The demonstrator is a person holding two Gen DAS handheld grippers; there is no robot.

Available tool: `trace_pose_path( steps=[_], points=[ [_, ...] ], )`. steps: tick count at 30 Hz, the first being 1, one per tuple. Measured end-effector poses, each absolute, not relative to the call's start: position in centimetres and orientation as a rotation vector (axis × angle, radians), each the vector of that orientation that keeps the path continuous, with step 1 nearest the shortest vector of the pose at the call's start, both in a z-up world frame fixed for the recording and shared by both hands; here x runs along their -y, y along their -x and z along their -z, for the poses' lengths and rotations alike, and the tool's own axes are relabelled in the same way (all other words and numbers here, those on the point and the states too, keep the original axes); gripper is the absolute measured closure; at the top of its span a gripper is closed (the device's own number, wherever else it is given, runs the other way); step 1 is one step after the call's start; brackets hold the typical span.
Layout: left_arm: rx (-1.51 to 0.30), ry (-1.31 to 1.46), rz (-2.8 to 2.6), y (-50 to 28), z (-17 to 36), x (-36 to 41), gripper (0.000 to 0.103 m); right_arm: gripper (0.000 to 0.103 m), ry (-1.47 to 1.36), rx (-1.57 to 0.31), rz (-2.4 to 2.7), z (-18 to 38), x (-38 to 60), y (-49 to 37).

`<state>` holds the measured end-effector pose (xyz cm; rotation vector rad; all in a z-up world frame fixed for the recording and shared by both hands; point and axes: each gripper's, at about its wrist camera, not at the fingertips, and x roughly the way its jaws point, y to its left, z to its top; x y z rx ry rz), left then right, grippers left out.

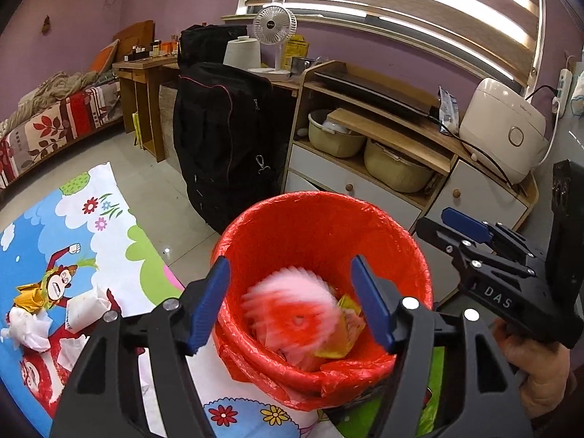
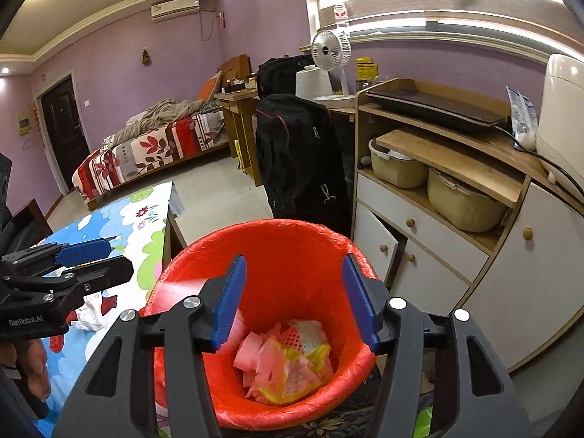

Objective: Collect trash
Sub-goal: 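Move both grippers back to the crumpled tissues on the bedspread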

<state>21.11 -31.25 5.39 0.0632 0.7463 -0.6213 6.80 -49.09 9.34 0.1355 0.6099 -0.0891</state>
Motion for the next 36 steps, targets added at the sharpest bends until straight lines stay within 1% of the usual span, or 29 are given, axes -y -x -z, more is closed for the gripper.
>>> trace_pose_path(
  steps=[5, 6, 8, 15, 19, 22, 25, 26, 28, 31, 36],
  points=[
    [-0.741, -0.048, 0.613, -20.8, -5.6, 30.6, 0.037, 0.049, -0.138, -0.608, 0.089, -9.3, 49.3, -6.6],
    [-0.739, -0.046, 0.609, -20.7, -5.6, 30.4, 0.037, 0.048, -0.137, -0.608, 0.087, -9.3, 49.3, -6.5],
    [-0.736, -0.046, 0.602, -20.6, -5.5, 30.2, 0.037, 0.043, -0.135, -0.607, 0.085, -9.3, 49.1, -6.5],
    [-0.722, -0.031, 0.56, -20.3, -5.6, 28.3, 0.037, 0.043, -0.126, -0.61, 0.071, -9.5, 48.1, -6.7],
    [-0.714, -0.005, 0.521, -20.6, -5.9, 26.3, 0.037, 0.04, -0.12, -0.609, 0.056, -9.7, 47.3, -6.9],
    [-0.705, 0.009, 0.48, -20.9, -6.0, 24.5, 0.037, 0.036, -0.112, -0.607, 0.041, -9.9, 46.6, -7.2],
    [-0.698, 0.041, 0.434, -21.5, -6.2, 22.1, 0.037, 0.034, -0.102, -0.605, 0.023, -10.2, 45.5, -7.5],
    [-0.696, 0.047, 0.421, -21.6, -6.2, 21.5, 0.037, 0.031, -0.1, -0.603, 0.015, -10.3, 45.1, -7.6],
    [-0.692, 0.064, 0.394, -21.9, -6.3, 20.2, 0.037, 0.028, -0.094, -0.598, 0.004, -10.5, 44.3, -7.7],
    [-0.684, 0.087, 0.354, -22.4, -6.4, 18.0, 0.037, 0.028, -0.081, -0.596, -0.02, -10.9, 43.1, -8.0],
    [-0.67, 0.13, 0.283, -23.2, -6.8, 14.0, 0.037, 0.024, -0.057, -0.584, -0.067, -11.6, 40.7, -8.7]
  ],
)
